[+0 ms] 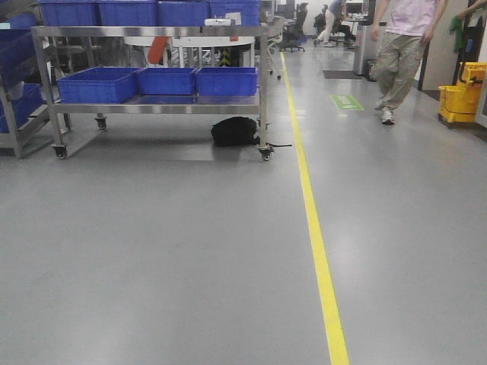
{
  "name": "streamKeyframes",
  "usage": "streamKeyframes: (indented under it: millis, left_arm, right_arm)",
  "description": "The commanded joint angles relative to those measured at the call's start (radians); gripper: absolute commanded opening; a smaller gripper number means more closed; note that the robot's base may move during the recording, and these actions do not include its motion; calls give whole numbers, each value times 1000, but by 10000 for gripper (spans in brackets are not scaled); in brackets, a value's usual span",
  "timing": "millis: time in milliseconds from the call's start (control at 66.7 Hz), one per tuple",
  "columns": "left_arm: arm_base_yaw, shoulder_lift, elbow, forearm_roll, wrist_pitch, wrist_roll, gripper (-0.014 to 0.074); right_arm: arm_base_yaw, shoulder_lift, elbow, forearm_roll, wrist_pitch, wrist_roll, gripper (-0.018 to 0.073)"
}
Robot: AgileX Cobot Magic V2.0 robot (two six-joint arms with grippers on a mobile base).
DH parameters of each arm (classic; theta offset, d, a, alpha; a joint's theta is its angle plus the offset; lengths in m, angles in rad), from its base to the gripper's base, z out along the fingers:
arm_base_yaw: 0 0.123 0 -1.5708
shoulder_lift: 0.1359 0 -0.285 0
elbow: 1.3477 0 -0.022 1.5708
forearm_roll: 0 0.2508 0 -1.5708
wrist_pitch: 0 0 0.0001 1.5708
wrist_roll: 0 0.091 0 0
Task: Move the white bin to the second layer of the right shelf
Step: 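Drive forward along the yellow floor line carrying the bin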
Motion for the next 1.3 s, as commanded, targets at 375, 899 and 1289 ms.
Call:
streamKeyframes:
  millis: [375, 899, 1289]
  left_arm:
    - [-4, -15, 37, 0, -87, -3, 85]
    - [-4, -15, 37, 0, -87, -3, 85]
    - [-4, -15, 37, 0, -87, -3, 85]
  right_arm:
    - [-4, 8, -31, 0, -95, -6, 120]
    - [-4, 8, -31, 0, -95, -6, 120]
    - [-4, 8, -31, 0, -96, -6, 120]
